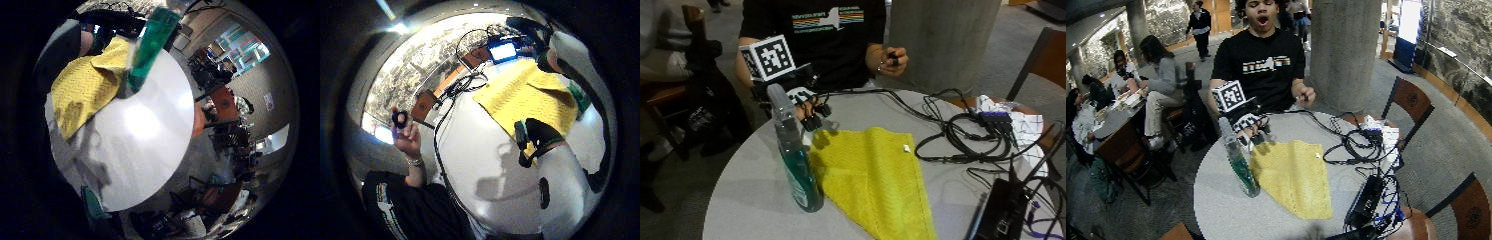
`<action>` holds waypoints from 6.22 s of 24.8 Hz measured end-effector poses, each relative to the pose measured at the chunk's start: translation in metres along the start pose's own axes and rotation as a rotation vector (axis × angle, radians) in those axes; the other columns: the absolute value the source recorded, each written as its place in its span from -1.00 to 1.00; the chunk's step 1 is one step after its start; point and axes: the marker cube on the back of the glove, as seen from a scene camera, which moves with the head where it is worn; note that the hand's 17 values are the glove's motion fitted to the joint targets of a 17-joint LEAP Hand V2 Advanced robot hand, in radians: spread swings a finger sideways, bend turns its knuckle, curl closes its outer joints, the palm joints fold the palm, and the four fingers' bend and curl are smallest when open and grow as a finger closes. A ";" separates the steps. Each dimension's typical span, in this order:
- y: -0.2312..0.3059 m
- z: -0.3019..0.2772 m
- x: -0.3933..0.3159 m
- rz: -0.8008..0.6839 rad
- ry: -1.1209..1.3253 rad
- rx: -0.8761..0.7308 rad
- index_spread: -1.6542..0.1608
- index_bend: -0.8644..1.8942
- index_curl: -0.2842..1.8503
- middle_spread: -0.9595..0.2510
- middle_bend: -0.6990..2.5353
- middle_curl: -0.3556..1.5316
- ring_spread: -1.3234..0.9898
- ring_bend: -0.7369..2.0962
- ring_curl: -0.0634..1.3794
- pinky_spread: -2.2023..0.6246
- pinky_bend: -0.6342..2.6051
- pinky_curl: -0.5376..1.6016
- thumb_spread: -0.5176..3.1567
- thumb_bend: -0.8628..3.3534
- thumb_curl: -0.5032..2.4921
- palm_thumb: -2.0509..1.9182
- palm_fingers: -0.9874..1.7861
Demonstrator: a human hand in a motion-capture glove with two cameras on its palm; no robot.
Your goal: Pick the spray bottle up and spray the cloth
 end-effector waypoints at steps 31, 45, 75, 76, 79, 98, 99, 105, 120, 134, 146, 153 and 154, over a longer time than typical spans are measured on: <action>0.042 -0.002 0.077 0.522 -0.923 0.224 0.46 -0.32 -0.51 0.56 -0.42 -0.22 0.10 -0.21 -0.46 0.66 -0.39 -0.17 -0.12 -0.58 -0.39 0.45 0.25; -0.014 0.004 0.092 0.576 -0.936 0.253 0.46 -0.32 -0.54 0.61 -0.43 -0.21 0.13 -0.19 -0.43 0.65 -0.35 -0.15 -0.14 -0.60 -0.38 0.47 0.22; -0.050 0.028 0.100 0.651 -0.920 0.493 0.59 -0.17 -0.42 0.43 -0.36 -0.09 0.02 -0.03 -0.25 0.37 -0.28 -0.11 -0.44 -0.58 -0.25 0.64 0.61; -0.050 0.028 0.100 0.652 -0.922 0.482 0.59 -0.16 -0.41 0.43 -0.36 -0.08 0.02 -0.03 -0.25 0.36 -0.29 -0.11 -0.45 -0.58 -0.25 0.63 0.60; -0.050 0.029 0.101 0.651 -0.928 0.407 0.61 -0.20 -0.40 0.45 -0.38 -0.09 0.05 -0.09 -0.28 0.42 -0.29 -0.12 -0.40 -0.61 -0.26 0.60 0.48; -0.086 0.037 0.101 0.620 -0.957 0.257 0.44 -0.34 -0.54 0.69 -0.43 -0.16 0.20 -0.23 -0.43 0.75 -0.25 -0.14 -0.24 -0.60 -0.35 0.47 -0.02; -0.090 0.040 0.101 0.625 -0.960 0.258 0.44 -0.34 -0.54 0.70 -0.42 -0.16 0.20 -0.23 -0.43 0.75 -0.25 -0.14 -0.24 -0.60 -0.36 0.47 -0.03; -0.110 0.053 0.104 0.657 -0.968 0.265 0.43 -0.34 -0.57 0.71 -0.40 -0.16 0.22 -0.22 -0.43 0.77 -0.23 -0.14 -0.25 -0.62 -0.38 0.42 -0.07; -0.138 0.070 0.111 0.649 -1.010 0.290 0.42 -0.31 -0.60 0.71 -0.38 -0.18 0.23 -0.20 -0.44 0.80 -0.22 -0.15 -0.28 -0.61 -0.41 0.39 -0.08; -0.153 0.074 0.110 0.673 -1.143 0.353 0.55 -0.07 -0.43 0.55 -0.35 -0.16 0.16 -0.20 -0.48 0.78 -0.41 -0.24 -0.36 -0.54 -0.33 0.57 0.40; -0.118 0.036 0.092 0.568 -1.121 0.276 0.60 -0.15 -0.37 0.50 -0.37 -0.14 0.13 -0.23 -0.44 0.77 -0.44 -0.21 -0.44 -0.58 -0.28 0.59 0.46; -0.054 -0.001 0.069 0.477 -1.112 0.155 0.60 -0.20 -0.34 0.50 -0.39 -0.14 0.13 -0.25 -0.43 0.76 -0.46 -0.20 -0.46 -0.60 -0.26 0.60 0.48; -0.047 -0.005 0.065 0.470 -1.102 0.149 0.61 -0.21 -0.34 0.50 -0.39 -0.13 0.13 -0.25 -0.43 0.76 -0.46 -0.20 -0.47 -0.60 -0.25 0.60 0.49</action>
